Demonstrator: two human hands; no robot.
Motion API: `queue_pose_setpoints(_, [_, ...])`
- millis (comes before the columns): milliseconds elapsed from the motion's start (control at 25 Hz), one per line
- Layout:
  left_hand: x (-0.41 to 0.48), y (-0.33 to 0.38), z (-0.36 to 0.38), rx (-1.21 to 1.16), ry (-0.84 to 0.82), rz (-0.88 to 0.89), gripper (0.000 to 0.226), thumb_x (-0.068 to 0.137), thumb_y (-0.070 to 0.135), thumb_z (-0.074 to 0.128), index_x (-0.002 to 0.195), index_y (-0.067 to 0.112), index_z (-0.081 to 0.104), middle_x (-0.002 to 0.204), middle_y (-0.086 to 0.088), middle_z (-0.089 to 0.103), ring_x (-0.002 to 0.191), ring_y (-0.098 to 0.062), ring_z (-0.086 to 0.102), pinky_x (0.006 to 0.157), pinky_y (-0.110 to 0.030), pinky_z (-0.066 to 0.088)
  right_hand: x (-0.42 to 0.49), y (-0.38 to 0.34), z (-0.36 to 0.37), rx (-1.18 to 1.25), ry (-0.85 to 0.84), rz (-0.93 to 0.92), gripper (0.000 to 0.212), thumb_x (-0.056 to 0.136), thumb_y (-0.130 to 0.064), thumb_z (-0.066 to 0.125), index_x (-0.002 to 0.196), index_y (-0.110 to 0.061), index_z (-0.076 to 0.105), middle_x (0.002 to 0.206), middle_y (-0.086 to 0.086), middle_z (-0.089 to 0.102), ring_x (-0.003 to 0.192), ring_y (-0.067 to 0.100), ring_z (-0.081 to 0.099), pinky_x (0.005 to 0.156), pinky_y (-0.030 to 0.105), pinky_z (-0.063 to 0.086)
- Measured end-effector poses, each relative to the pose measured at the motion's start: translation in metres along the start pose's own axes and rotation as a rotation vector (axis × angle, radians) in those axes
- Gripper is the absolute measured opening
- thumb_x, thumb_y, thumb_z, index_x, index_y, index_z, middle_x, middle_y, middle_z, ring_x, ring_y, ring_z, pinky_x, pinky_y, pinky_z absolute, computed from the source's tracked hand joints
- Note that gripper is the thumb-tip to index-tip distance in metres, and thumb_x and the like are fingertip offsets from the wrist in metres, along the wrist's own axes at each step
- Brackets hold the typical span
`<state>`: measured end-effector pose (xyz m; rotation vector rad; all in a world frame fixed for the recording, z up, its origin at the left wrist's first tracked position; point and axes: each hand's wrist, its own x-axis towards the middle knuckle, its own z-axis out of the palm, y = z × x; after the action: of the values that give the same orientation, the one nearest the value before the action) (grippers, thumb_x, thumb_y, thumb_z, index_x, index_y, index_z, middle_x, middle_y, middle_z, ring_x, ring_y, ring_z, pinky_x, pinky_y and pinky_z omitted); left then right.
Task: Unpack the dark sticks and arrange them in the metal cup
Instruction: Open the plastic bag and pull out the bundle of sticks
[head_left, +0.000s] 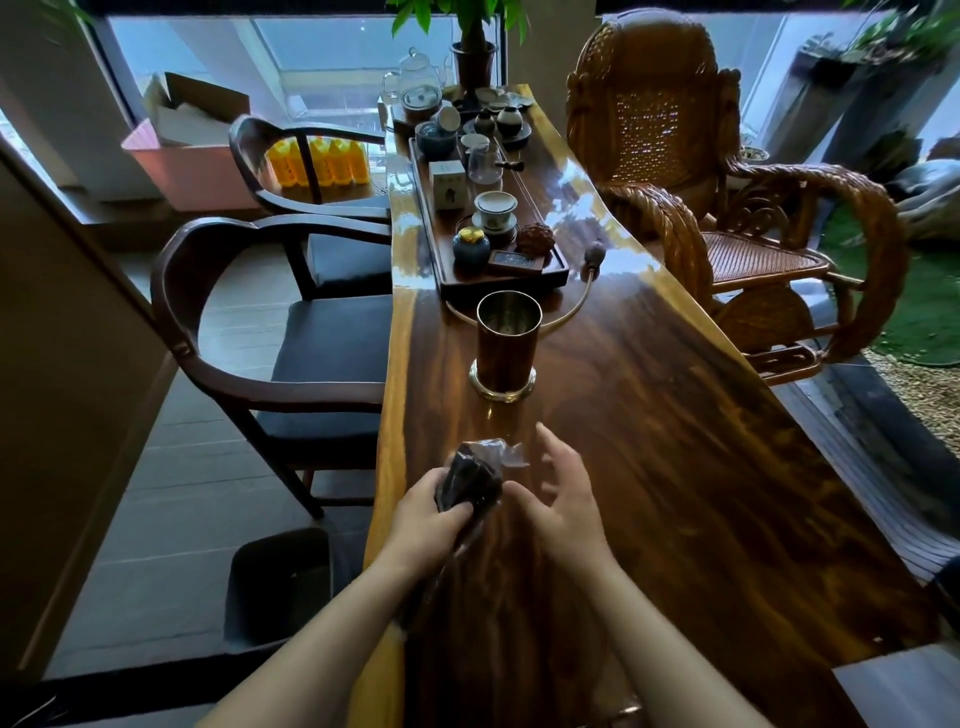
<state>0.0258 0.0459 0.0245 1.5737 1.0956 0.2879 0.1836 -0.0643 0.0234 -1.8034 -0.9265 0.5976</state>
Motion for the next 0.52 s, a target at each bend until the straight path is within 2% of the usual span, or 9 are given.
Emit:
queue_pose_setpoints(40, [-0.006, 0.004, -0.006, -0.011, -0.088, 0.023, 0.027, 0.089, 0.020, 0.069, 0.111, 0.034, 0.063, 0.103, 0.005, 0.074, 0.100, -0.011, 0.069, 0.087, -0.033, 0.056, 0.009, -0.006, -0.007, -0.032, -0.117, -0.059, 0.070, 0.086, -0.026, 0.079, 0.147, -0.035, 0.046, 0.143, -0.012, 0.051, 0.127, 0.005, 0.047, 0.105, 0.026, 0.044])
queue_pose_setpoints(80, [-0.012, 0.009, -0.013, -0.030, -0.172, 0.036, 0.028, 0.089, 0.020, 0.069, 0.112, 0.035, 0.064, 0.104, 0.005, 0.075, 0.099, -0.011, 0.071, 0.086, -0.034, 0.057, 0.015, -0.014, -0.012, -0.061, -0.219, -0.104, 0.064, 0.086, -0.029, 0.078, 0.142, -0.041, 0.049, 0.143, -0.012, 0.053, 0.129, 0.007, 0.048, 0.107, 0.030, 0.045])
queue_pose_setpoints(120, [-0.017, 0.013, -0.019, -0.048, -0.231, 0.041, 0.028, 0.089, 0.020, 0.069, 0.113, 0.034, 0.065, 0.106, 0.008, 0.075, 0.098, -0.010, 0.072, 0.084, -0.033, 0.057, 0.019, -0.020, -0.014, -0.077, -0.268, -0.150, 0.046, 0.088, -0.032, 0.076, 0.130, -0.043, 0.059, 0.134, -0.010, 0.061, 0.124, 0.009, 0.054, 0.103, 0.036, 0.050])
queue_pose_setpoints(200, [-0.026, 0.021, -0.030, -0.063, -0.275, 0.052, 0.031, 0.087, 0.022, 0.072, 0.114, 0.035, 0.066, 0.107, 0.012, 0.075, 0.098, -0.008, 0.073, 0.083, -0.030, 0.057, 0.020, -0.027, -0.012, -0.078, -0.209, -0.251, 0.010, 0.091, -0.034, 0.071, 0.100, -0.031, 0.070, 0.107, -0.007, 0.072, 0.101, 0.012, 0.067, 0.086, 0.045, 0.057])
queue_pose_setpoints(280, [-0.033, 0.030, -0.035, -0.024, -0.275, 0.088, 0.049, 0.079, 0.034, 0.080, 0.123, 0.040, 0.059, 0.112, 0.013, 0.073, 0.104, -0.002, 0.069, 0.085, -0.026, 0.055, 0.015, -0.031, -0.007, -0.048, -0.123, -0.316, 0.009, 0.093, -0.032, 0.070, 0.093, -0.023, 0.073, 0.093, -0.008, 0.074, 0.087, 0.012, 0.070, 0.075, 0.044, 0.058])
queue_pose_setpoints(360, [-0.040, 0.040, -0.034, 0.107, -0.204, 0.173, 0.072, 0.069, 0.047, 0.085, 0.132, 0.048, 0.048, 0.116, 0.019, 0.068, 0.107, 0.002, 0.064, 0.084, -0.018, 0.051, 0.009, -0.041, 0.000, -0.037, -0.077, -0.332, 0.008, 0.093, -0.030, 0.071, 0.090, -0.023, 0.073, 0.088, -0.009, 0.073, 0.083, 0.011, 0.070, 0.071, 0.040, 0.059])
queue_pose_setpoints(440, [-0.044, 0.048, -0.031, 0.189, -0.083, 0.270, 0.066, 0.071, 0.045, 0.083, 0.127, 0.049, 0.049, 0.110, 0.022, 0.066, 0.103, 0.004, 0.063, 0.079, -0.016, 0.049, 0.003, -0.051, 0.006, -0.058, -0.078, -0.369, 0.008, 0.093, -0.030, 0.070, 0.086, -0.026, 0.071, 0.086, -0.011, 0.071, 0.082, 0.009, 0.067, 0.071, 0.032, 0.056])
queue_pose_setpoints(520, [-0.048, 0.053, -0.035, 0.169, -0.046, 0.310, 0.047, 0.077, 0.035, 0.080, 0.118, 0.045, 0.058, 0.105, 0.018, 0.070, 0.100, 0.001, 0.066, 0.083, -0.024, 0.053, 0.002, -0.061, 0.006, -0.118, -0.094, -0.450, 0.015, 0.095, -0.034, 0.065, 0.084, -0.025, 0.069, 0.083, -0.012, 0.067, 0.079, 0.005, 0.064, 0.069, 0.027, 0.053])
